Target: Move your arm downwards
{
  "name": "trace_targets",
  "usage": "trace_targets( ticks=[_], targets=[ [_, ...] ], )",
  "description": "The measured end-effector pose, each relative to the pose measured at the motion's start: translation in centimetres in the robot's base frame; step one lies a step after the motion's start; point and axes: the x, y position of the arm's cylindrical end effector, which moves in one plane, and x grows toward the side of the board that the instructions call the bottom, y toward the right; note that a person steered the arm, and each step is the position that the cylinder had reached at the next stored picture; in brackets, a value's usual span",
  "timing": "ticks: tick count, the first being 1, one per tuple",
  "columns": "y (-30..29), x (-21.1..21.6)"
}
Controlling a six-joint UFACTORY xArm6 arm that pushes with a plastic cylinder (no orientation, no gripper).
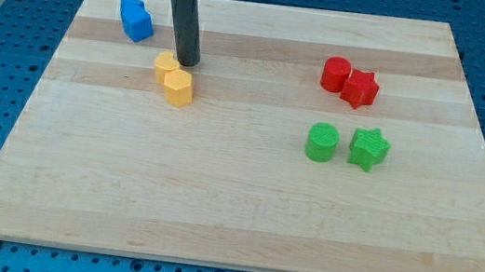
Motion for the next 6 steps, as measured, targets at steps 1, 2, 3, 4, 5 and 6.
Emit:
trace_targets(
  ticks=[1,2,3,4,5,6],
  targets=[
    [0.0,0.0],
    [-1.2,0.0],
    [0.8,-0.8],
    [2.5,-4.7],
    [2.0,-3.3],
    [6.8,5.1]
  ],
)
